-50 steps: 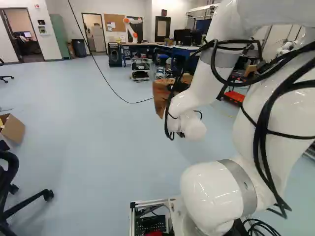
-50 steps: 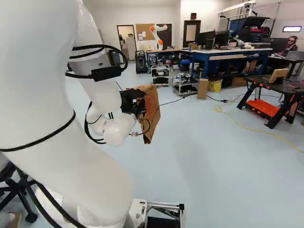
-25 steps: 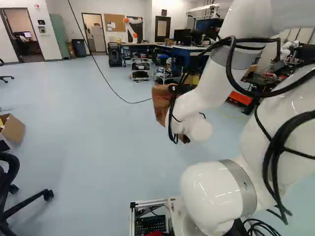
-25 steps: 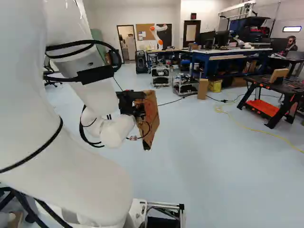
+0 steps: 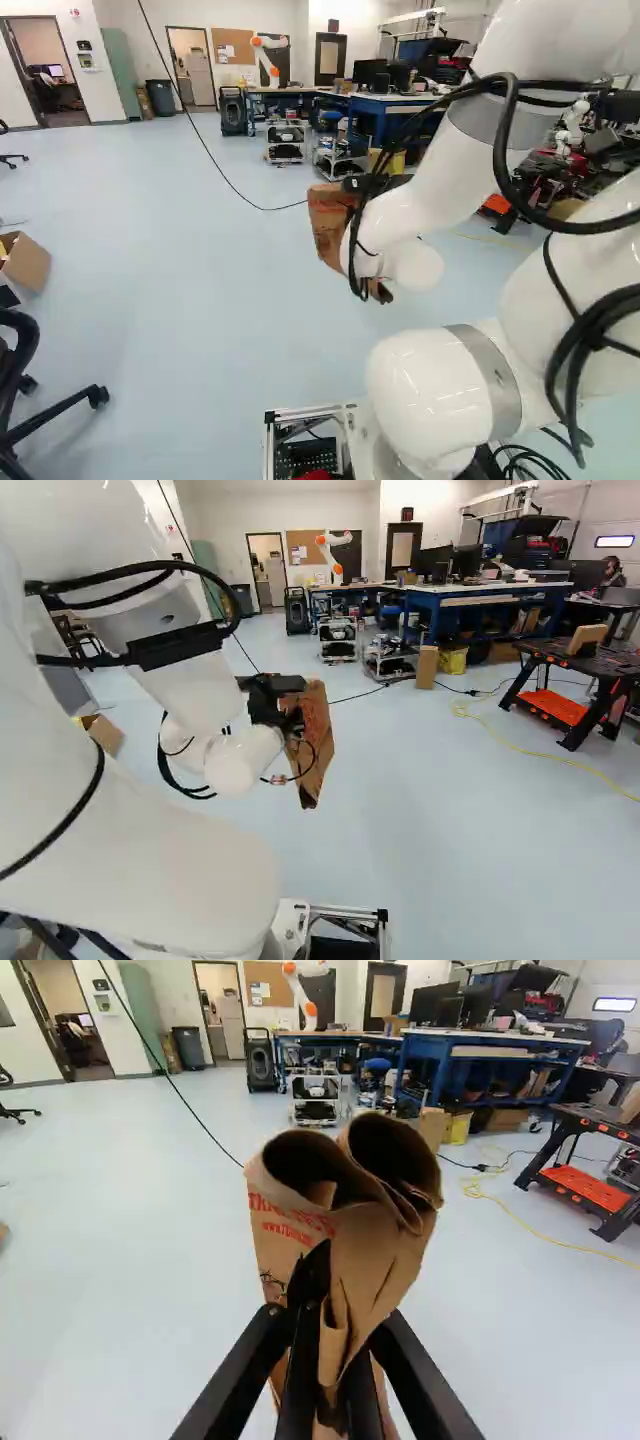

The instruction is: Pick up the grocery bag from the ground

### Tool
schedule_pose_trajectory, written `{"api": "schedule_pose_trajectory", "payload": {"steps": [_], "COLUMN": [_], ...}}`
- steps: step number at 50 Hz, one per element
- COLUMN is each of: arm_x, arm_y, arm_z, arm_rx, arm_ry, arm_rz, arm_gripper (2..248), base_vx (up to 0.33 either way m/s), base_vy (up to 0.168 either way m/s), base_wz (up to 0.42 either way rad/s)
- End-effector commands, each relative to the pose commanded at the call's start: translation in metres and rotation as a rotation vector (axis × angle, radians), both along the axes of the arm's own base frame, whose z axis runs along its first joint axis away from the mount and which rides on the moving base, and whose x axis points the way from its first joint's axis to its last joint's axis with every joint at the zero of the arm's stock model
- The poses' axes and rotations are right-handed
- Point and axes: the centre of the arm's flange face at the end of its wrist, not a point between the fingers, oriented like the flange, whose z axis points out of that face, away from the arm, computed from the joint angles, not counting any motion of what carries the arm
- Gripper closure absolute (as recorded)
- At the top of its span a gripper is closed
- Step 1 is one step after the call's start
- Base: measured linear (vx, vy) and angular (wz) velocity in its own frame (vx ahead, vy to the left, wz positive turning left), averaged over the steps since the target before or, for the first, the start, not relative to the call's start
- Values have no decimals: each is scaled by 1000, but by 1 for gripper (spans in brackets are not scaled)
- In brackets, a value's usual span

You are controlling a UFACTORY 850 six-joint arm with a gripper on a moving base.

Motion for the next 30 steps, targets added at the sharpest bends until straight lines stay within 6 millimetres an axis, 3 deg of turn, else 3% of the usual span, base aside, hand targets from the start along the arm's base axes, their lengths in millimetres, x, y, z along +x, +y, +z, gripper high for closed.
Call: {"api": "schedule_pose_trajectory", "payload": {"steps": [30], "arm_x": [-9], "arm_y": [-1], "arm_z": [-1], "arm_rx": [-5], "arm_ry": [37], "arm_rz": [6], "arm_gripper": [226], "base_vx": [0], "base_vy": [0], "base_wz": [0]}}
